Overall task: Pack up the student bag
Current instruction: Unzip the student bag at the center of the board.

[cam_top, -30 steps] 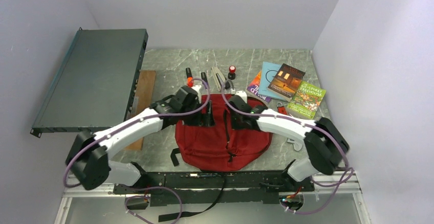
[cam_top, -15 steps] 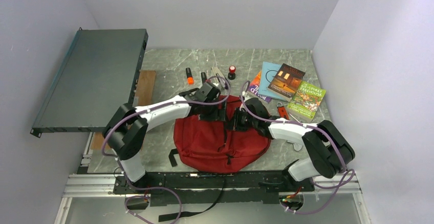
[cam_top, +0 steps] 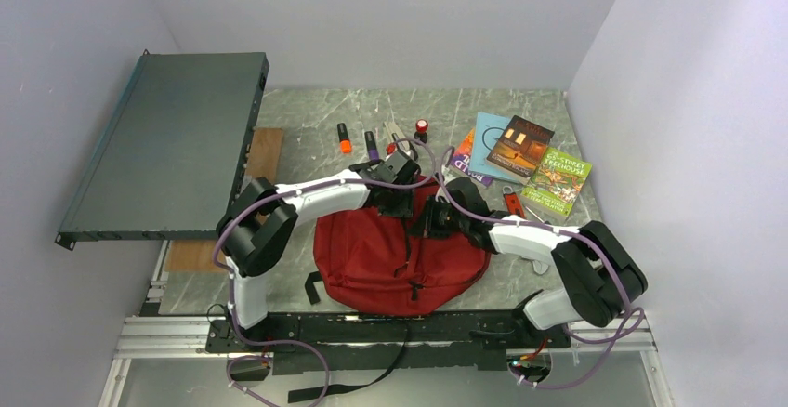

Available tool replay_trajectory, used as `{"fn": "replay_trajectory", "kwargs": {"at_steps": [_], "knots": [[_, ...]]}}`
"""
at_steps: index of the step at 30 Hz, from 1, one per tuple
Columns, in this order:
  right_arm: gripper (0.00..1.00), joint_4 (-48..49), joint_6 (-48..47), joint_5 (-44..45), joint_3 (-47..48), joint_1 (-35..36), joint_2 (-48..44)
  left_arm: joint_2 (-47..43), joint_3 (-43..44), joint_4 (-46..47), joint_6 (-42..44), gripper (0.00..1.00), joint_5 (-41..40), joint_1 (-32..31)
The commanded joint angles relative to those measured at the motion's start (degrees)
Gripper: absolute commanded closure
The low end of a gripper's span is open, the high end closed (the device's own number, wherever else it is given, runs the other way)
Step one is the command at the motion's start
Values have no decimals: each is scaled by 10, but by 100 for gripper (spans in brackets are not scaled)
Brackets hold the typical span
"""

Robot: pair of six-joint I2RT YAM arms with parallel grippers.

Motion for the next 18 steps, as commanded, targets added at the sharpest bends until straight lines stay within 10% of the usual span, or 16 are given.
{"fn": "replay_trajectory", "kwargs": {"at_steps": [1, 4, 9, 18], "knots": [[100, 10, -7, -14, -5, -5, -28, -35, -40, 11, 7, 54, -30, -2], [100, 6, -9, -9, -5, -5, -36, -33, -35, -2, 15, 49, -33, -2], [100, 1, -13, -10, -2, -8, -33, -88, -94, 49, 11, 4, -19, -3], [100, 1, -15, -19, 6, -9, -20, -183, -188, 102, 19, 19, -40, -2]]}}
